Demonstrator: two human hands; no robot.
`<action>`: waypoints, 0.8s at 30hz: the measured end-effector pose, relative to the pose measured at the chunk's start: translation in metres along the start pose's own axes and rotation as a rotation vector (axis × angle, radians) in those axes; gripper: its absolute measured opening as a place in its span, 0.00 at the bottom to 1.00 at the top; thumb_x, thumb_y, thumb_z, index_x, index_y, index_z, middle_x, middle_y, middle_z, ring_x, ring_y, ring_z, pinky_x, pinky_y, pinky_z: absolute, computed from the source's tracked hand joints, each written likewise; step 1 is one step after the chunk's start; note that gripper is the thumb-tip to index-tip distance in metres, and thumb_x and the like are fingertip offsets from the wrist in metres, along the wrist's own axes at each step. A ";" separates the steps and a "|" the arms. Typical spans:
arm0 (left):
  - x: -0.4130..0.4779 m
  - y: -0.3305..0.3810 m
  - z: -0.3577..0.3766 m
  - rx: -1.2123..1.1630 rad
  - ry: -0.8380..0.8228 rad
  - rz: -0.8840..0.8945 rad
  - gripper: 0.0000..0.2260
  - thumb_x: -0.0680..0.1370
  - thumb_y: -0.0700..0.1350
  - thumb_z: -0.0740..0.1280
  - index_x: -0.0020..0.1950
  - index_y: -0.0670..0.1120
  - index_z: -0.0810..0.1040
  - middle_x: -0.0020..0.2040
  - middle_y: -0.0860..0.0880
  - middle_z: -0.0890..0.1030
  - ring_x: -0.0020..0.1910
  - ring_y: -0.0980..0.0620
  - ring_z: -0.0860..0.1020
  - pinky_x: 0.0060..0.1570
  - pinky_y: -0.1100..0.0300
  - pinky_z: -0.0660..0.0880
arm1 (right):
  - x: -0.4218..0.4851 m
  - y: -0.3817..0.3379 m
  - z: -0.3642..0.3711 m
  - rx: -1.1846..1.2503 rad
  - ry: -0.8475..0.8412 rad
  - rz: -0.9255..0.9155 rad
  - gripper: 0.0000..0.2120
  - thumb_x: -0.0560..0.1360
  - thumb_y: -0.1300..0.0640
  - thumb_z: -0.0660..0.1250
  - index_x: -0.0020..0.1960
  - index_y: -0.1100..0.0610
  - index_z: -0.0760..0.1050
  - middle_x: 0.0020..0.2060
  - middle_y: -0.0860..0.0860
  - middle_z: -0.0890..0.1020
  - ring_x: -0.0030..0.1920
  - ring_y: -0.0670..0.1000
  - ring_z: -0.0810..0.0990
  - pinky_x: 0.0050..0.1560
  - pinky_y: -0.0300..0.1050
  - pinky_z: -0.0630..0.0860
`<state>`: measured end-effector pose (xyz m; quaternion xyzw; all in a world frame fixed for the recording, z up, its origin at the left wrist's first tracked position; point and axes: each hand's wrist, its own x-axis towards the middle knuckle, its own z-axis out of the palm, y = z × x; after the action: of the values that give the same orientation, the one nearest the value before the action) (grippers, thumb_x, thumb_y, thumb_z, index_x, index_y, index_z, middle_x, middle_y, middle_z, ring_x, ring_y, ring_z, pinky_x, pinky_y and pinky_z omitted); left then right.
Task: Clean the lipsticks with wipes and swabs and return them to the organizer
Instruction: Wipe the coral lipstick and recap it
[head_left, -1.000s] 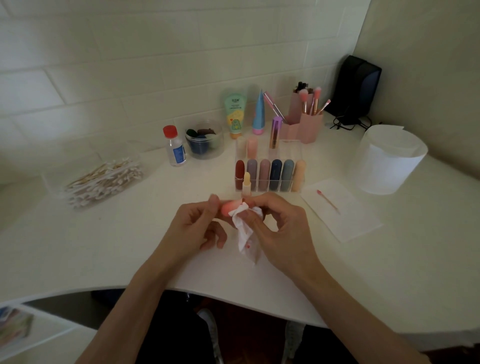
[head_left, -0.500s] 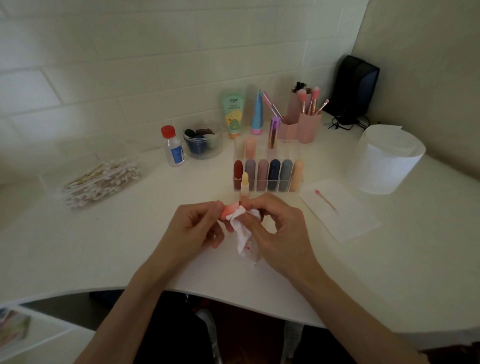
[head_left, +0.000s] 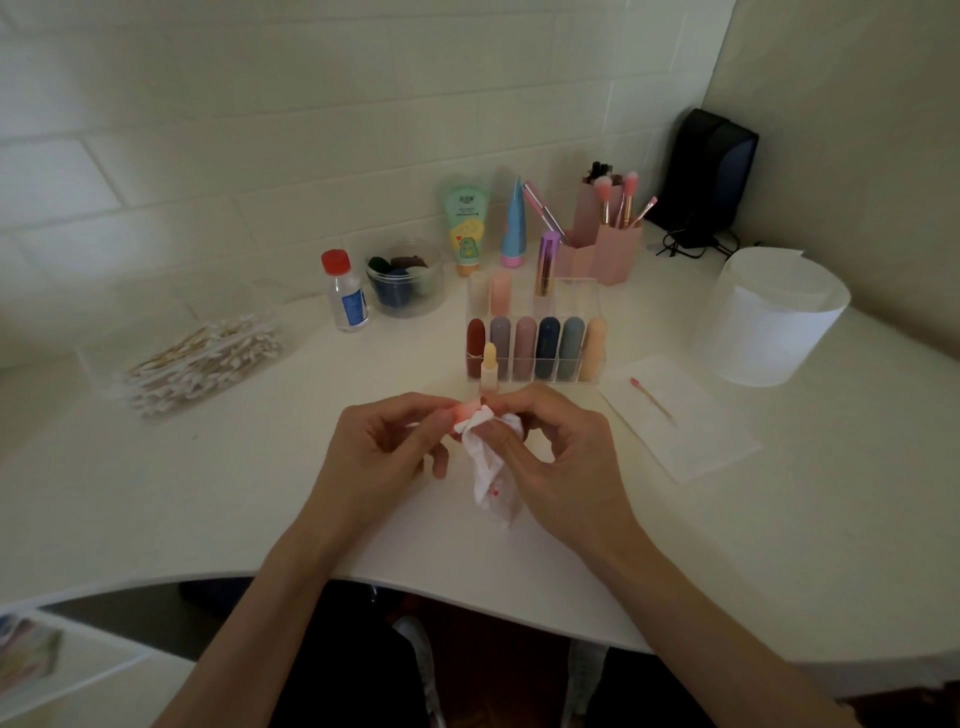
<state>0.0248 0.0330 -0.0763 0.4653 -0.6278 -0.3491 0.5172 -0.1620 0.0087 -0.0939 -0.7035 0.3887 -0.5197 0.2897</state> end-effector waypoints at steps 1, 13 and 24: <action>0.000 -0.001 -0.002 0.012 0.012 0.026 0.09 0.77 0.44 0.69 0.54 0.43 0.85 0.40 0.50 0.85 0.30 0.52 0.79 0.34 0.67 0.73 | 0.000 0.000 0.000 0.002 -0.005 0.001 0.16 0.77 0.44 0.70 0.55 0.55 0.84 0.48 0.46 0.86 0.50 0.47 0.84 0.52 0.42 0.82; 0.001 -0.003 -0.002 0.040 0.021 0.060 0.09 0.77 0.43 0.70 0.55 0.42 0.85 0.42 0.52 0.86 0.33 0.53 0.80 0.37 0.63 0.76 | 0.001 0.002 0.001 -0.014 -0.003 -0.018 0.16 0.77 0.46 0.71 0.56 0.57 0.84 0.48 0.48 0.86 0.50 0.47 0.83 0.53 0.40 0.81; 0.001 -0.003 0.000 0.039 0.003 0.044 0.08 0.80 0.44 0.67 0.54 0.44 0.85 0.38 0.52 0.84 0.30 0.54 0.77 0.35 0.65 0.74 | 0.001 -0.001 0.000 0.001 -0.003 -0.021 0.11 0.78 0.51 0.72 0.55 0.57 0.84 0.47 0.49 0.85 0.50 0.50 0.84 0.52 0.49 0.81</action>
<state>0.0258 0.0317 -0.0786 0.4619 -0.6439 -0.3246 0.5164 -0.1614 0.0081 -0.0930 -0.7081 0.3807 -0.5219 0.2850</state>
